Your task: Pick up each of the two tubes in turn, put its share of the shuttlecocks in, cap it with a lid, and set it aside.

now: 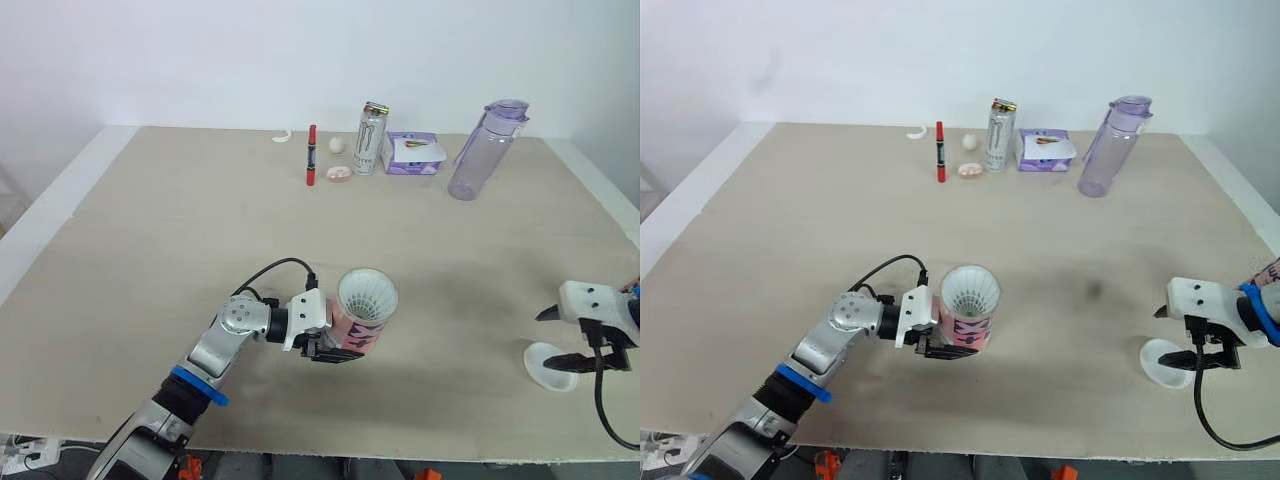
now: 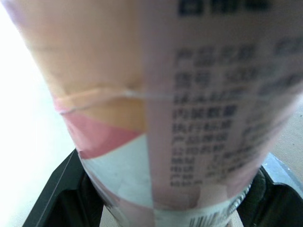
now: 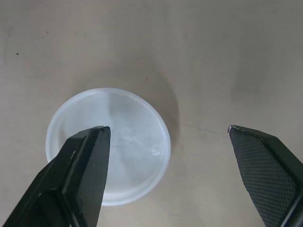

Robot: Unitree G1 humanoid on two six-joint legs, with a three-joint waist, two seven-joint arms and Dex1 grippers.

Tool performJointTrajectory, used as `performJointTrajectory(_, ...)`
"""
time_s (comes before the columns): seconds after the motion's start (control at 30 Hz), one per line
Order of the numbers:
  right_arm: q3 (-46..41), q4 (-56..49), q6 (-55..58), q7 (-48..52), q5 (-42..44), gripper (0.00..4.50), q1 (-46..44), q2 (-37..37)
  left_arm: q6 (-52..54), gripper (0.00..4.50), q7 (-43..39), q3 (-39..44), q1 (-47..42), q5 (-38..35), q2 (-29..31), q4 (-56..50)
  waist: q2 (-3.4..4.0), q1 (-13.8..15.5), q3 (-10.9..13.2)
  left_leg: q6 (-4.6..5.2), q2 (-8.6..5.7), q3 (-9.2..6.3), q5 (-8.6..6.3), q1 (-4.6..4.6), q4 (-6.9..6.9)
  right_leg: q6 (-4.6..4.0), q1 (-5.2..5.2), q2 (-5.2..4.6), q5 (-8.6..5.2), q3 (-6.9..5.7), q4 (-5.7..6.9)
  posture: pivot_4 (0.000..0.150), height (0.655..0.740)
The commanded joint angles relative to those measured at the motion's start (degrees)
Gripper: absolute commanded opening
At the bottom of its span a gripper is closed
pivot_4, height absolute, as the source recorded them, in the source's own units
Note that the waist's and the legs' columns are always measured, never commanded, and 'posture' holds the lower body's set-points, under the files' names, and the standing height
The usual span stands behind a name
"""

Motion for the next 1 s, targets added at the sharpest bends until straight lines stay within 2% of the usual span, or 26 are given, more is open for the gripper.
performJointTrajectory(0.03,1.0,1.7,0.3,1.7,-0.7,2.9,-1.5,-0.2,1.3,3.14,0.3,-0.8,1.3,1.8,1.3,0.7,0.01,0.0,0.0,0.0,0.0,0.0,0.0,0.0,0.0,0.0,0.0,0.0,0.0,0.0,0.0,0.15,0.74)
performJointTrajectory(0.07,1.3,1.8,0.3,1.9,-0.7,2.18,-1.4,-0.4,1.3,3.14,0.3,-0.8,1.3,1.8,1.4,0.7,0.01,0.0,0.0,0.0,0.0,0.01,0.0,0.0,0.0,0.0,0.0,0.0,0.0,0.01,0.0,0.15,0.74)
performJointTrajectory(0.1,1.4,1.7,0.4,2.1,-0.7,1.99,-1.1,-0.6,1.2,3.14,0.3,-0.7,1.4,1.9,1.5,0.7,0.01,0.0,0.0,0.0,0.0,0.01,0.0,0.0,0.0,0.0,0.0,0.0,0.0,0.02,0.0,0.15,0.74)
performJointTrajectory(0.17,1.4,1.5,0.8,2.3,-0.4,1.12,-0.9,-0.6,1.2,3.14,0.3,-0.7,1.3,2.0,1.7,0.8,0.01,0.0,0.0,0.0,0.0,0.01,0.0,0.0,0.0,0.0,0.0,0.0,0.0,0.02,0.0,0.15,0.74)
performJointTrajectory(0.2,1.4,1.2,0.9,2.4,-0.3,0.95,-0.7,-0.6,1.1,3.14,0.3,-0.7,1.3,2.0,1.7,0.9,0.01,0.0,0.0,0.0,0.0,0.01,0.0,0.01,0.0,0.0,0.0,0.0,0.0,0.02,0.0,0.15,0.74)
performJointTrajectory(0.23,1.4,1.0,1.0,2.4,-0.3,0.23,-0.6,-0.5,1.1,3.14,0.3,-0.6,1.2,2.0,1.7,1.1,0.01,0.0,0.0,0.0,0.01,0.02,0.0,0.03,-0.01,0.0,0.02,0.0,0.0,0.02,0.0,0.15,0.74)
performJointTrajectory(0.4,0.9,-1.4,0.8,2.6,0.6,0.23,-0.1,-0.2,0.8,3.14,0.1,-0.7,0.7,2.2,1.9,2.2,0.01,0.0,0.0,0.0,0.02,0.02,0.0,0.12,-0.02,-0.02,0.09,0.02,0.01,0.02,0.0,0.15,0.74)
performJointTrajectory(0.53,-0.6,-10.0,4.5,4.6,4.7,0.23,-3.0,-0.4,1.6,3.14,0.2,-0.1,0.4,1.7,1.7,3.2,0.01,0.0,0.0,0.0,0.03,0.02,0.0,0.15,-0.02,-0.02,0.11,0.03,0.01,0.02,0.01,0.15,0.74)
performJointTrajectory(0.63,-1.1,-16.6,9.3,5.3,7.9,0.23,-7.9,-0.3,1.6,3.14,0.1,0.1,-0.1,1.7,1.6,4.1,0.12,-0.2,-0.1,0.0,0.03,0.03,0.0,0.17,-0.02,-0.03,0.11,0.03,0.02,0.02,0.02,0.15,0.74)
performJointTrajectory(0.73,0.5,-23.6,13.8,6.1,11.2,0.23,-16.9,0.2,1.9,3.14,0.3,0.1,-1.1,2.0,1.2,4.9,0.2,-0.6,-0.1,0.0,0.02,0.04,0.0,0.23,0.0,-0.06,0.11,0.01,0.1,0.04,0.04,0.15,0.74)
performJointTrajectory(1.0,7.8,-32.0,20.5,6.2,17.8,0.23,-35.1,4.3,1.4,3.14,0.9,-0.6,-2.4,2.9,1.1,6.7,0.0,-1.0,-0.1,-0.02,0.01,0.07,0.01,0.24,0.02,-0.13,-0.11,-0.1,0.13,-0.01,-0.01,0.15,0.74)
